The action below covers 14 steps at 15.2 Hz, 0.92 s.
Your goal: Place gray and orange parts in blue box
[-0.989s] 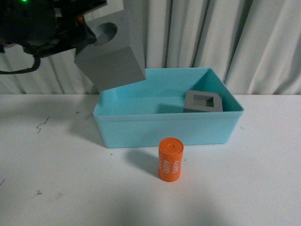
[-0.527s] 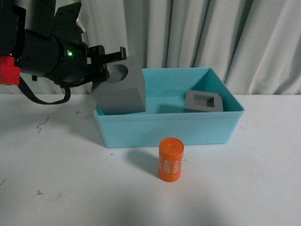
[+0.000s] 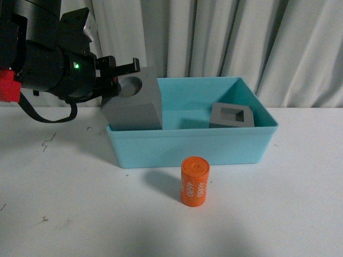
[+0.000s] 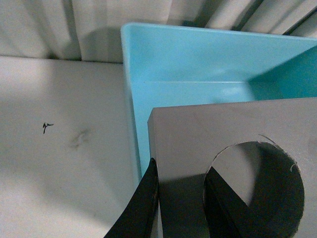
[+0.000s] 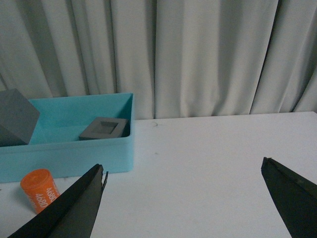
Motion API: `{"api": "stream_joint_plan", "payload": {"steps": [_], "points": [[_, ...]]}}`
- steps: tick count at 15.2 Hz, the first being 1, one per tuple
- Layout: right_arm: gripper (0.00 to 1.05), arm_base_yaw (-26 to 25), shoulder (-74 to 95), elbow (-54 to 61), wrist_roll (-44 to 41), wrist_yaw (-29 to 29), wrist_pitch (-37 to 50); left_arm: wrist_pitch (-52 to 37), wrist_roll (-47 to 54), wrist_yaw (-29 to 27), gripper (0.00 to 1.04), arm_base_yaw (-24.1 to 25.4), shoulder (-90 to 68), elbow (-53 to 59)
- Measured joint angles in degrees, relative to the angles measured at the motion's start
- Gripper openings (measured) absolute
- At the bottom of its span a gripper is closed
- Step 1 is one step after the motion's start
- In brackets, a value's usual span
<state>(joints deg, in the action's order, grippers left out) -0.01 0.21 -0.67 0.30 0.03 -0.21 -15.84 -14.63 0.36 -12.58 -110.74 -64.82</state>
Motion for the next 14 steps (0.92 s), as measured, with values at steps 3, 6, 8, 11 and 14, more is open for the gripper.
{"api": "stream_joint_plan", "payload": {"steps": [3, 6, 8, 11, 14], "points": [[0.98, 0.00, 0.00, 0.00, 0.00, 0.00, 0.00, -0.11, 0.00, -0.15, 0.21, 0.07, 0.00, 0.70], [0.98, 0.00, 0.00, 0.00, 0.00, 0.00, 0.00, -0.57, -0.50, -0.15, 0.52, 0.81, 0.74, 3.65], [0.98, 0.00, 0.00, 0.00, 0.00, 0.02, -0.02, 11.13, -11.98, 9.68, 0.98, 12.07, 38.53, 30.42], [0.98, 0.00, 0.00, 0.00, 0.00, 0.00, 0.00, 43.91, -10.14, 21.79, 0.98, 40.85, 88.02, 47.50], [0.98, 0.00, 0.00, 0.00, 0.00, 0.00, -0.02, 39.41, -7.98, 23.47, 0.96, 41.27, 88.74, 48.78]]}}
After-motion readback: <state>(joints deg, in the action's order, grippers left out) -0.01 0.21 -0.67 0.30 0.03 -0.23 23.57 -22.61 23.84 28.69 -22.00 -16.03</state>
